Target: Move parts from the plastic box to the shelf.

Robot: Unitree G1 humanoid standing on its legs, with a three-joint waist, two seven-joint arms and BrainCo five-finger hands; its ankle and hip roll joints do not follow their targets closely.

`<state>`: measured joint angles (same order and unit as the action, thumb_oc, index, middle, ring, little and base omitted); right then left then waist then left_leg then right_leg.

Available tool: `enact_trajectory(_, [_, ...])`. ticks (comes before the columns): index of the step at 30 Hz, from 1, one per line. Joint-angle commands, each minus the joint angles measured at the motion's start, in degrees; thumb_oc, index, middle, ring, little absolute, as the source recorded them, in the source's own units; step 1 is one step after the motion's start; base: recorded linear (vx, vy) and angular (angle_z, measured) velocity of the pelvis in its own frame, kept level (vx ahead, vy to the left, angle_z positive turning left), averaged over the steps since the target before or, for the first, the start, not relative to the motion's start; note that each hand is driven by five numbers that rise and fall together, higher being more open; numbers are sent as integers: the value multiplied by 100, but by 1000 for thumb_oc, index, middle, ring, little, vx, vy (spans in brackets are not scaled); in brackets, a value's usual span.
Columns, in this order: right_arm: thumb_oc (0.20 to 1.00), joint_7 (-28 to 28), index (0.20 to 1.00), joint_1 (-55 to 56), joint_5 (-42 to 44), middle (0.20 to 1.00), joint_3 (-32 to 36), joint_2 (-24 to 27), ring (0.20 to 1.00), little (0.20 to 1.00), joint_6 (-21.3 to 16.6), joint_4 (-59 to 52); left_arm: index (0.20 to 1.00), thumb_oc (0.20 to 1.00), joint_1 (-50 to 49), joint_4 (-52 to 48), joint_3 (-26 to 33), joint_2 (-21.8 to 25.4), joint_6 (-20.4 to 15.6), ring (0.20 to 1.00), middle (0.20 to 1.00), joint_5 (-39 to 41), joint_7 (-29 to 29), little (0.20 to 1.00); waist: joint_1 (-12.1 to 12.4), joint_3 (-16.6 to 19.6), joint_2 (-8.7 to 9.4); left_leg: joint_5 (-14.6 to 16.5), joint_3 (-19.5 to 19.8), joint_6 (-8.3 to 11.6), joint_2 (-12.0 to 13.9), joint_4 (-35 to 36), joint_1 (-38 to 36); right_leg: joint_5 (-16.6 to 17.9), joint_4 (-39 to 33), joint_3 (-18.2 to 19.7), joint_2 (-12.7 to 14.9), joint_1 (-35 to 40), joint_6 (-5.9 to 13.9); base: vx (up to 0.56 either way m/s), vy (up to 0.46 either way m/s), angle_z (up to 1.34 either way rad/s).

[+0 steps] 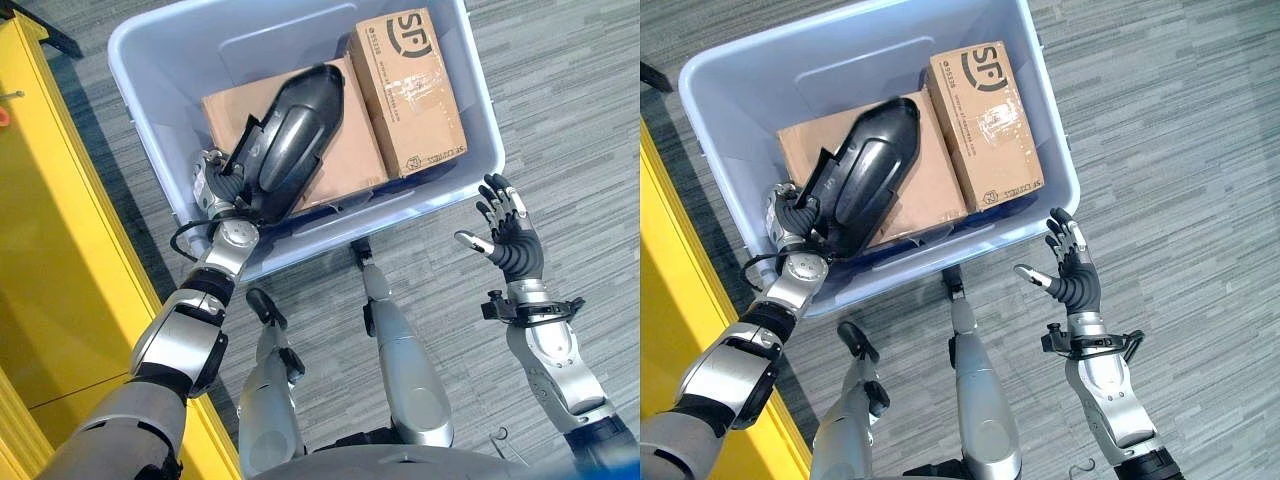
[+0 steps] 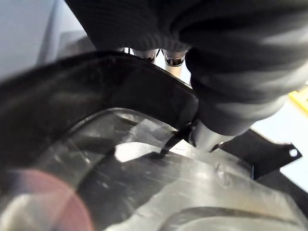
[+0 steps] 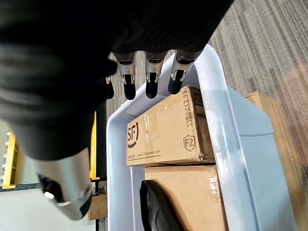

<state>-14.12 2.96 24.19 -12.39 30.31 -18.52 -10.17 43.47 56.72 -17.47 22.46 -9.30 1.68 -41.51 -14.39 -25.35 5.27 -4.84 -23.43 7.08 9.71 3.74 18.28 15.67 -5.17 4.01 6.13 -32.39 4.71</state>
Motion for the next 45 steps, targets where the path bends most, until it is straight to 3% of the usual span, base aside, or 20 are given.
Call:
enact_trajectory(1, [1000,-44,1000,115,145,1000,181,74,1000,1000,-328,-130,200,200,-413,61,68,-257,-88,200,200,92,340,200,-19,131,25,112,767,184,366,-867,418,-683,717,-166,602,469,534,0,0,0])
enact_trajectory(9, [1000,-128,1000,59,154,1000,195,-13,1000,1000,-232,-6,200,200,-1171,-826,340,-193,-218,200,200,314,391,200,142,264,-62,124,818,164,334,-751,84,-752,712,-254,665,814,541,-7,-2,0])
enact_trajectory(12, [1000,-138,1000,48,143,1000,204,-29,1000,1000,-166,21,200,200,-1511,-1298,479,-131,-264,200,200,388,440,200,211,314,-81,-25,823,105,298,-685,12,-665,697,-288,717,898,513,-17,1,7])
enact_trajectory(17, [1000,-137,1000,59,86,1000,297,-69,1000,1000,4,46,200,200,-2208,-2437,1002,-60,-525,200,200,914,562,200,385,450,-182,-35,923,72,243,-507,-347,-729,645,-423,819,1272,533,44,28,14])
enact_trajectory(23, [1000,-74,1000,95,71,1000,382,-73,1000,1000,99,36,200,200,-2694,-3218,1350,71,-591,200,200,898,670,200,490,580,-244,-35,986,54,189,-390,-573,-762,580,-520,878,1529,548,38,36,14])
enact_trajectory(28, [1000,162,1000,98,29,1000,568,-101,1000,1000,296,99,200,200,-3267,-4306,1850,322,-682,200,200,642,956,200,650,877,-345,-4,1115,-2,103,-267,-865,-818,498,-666,979,1917,574,45,36,20])
enact_trajectory(35, [1000,503,1000,228,-22,1000,709,-170,1000,1000,512,125,200,200,-3704,-5105,2020,474,-828,200,200,923,1656,200,770,1225,-416,64,1231,-47,70,-204,-1233,-913,428,-849,1016,2385,608,41,7,18])
enact_trajectory(44, [1000,827,1000,313,14,1000,660,-261,1000,1000,701,118,200,200,-4621,-5706,1974,489,-689,200,200,1688,2648,200,967,1600,-456,-18,1421,-29,353,-95,-1694,-1358,694,-996,737,2861,506,29,-97,6])
enact_trajectory(45, [1000,926,1000,228,8,1000,524,-212,1000,1000,718,111,200,200,-5004,-5845,1926,393,-590,200,200,1851,2883,200,1104,1639,-492,-108,1528,3,558,-93,-1824,-1686,984,-1082,498,2959,404,-8,-155,21])
